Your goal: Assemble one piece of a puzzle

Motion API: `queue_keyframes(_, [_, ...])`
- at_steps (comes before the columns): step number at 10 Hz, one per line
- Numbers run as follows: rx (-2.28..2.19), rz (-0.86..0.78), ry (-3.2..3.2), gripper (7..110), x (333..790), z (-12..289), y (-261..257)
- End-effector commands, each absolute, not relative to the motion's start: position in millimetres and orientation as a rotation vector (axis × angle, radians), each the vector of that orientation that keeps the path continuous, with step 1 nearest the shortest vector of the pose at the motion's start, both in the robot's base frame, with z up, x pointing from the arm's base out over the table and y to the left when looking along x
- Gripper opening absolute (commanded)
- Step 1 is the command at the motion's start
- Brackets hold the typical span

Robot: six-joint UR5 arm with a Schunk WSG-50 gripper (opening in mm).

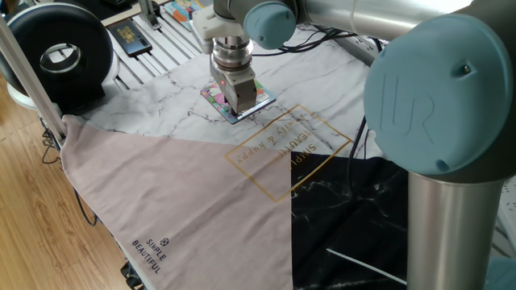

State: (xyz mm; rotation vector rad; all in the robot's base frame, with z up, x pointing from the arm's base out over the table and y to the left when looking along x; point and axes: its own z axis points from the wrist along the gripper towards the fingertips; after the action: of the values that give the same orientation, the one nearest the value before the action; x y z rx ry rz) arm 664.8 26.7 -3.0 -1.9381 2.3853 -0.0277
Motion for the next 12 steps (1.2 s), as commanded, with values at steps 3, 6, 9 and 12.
queue_keyframes(3, [-1.969,-0.011,2.342,7,665.2,-4.3,32.5])
queue_keyframes(6, [-1.981,-0.007,2.324,7,667.7,-3.7,27.4])
queue_keyframes(9, [-2.001,0.0,2.298,7,669.8,-1.7,21.0])
queue_keyframes(12, [-2.018,0.032,2.279,7,666.5,-1.8,26.4])
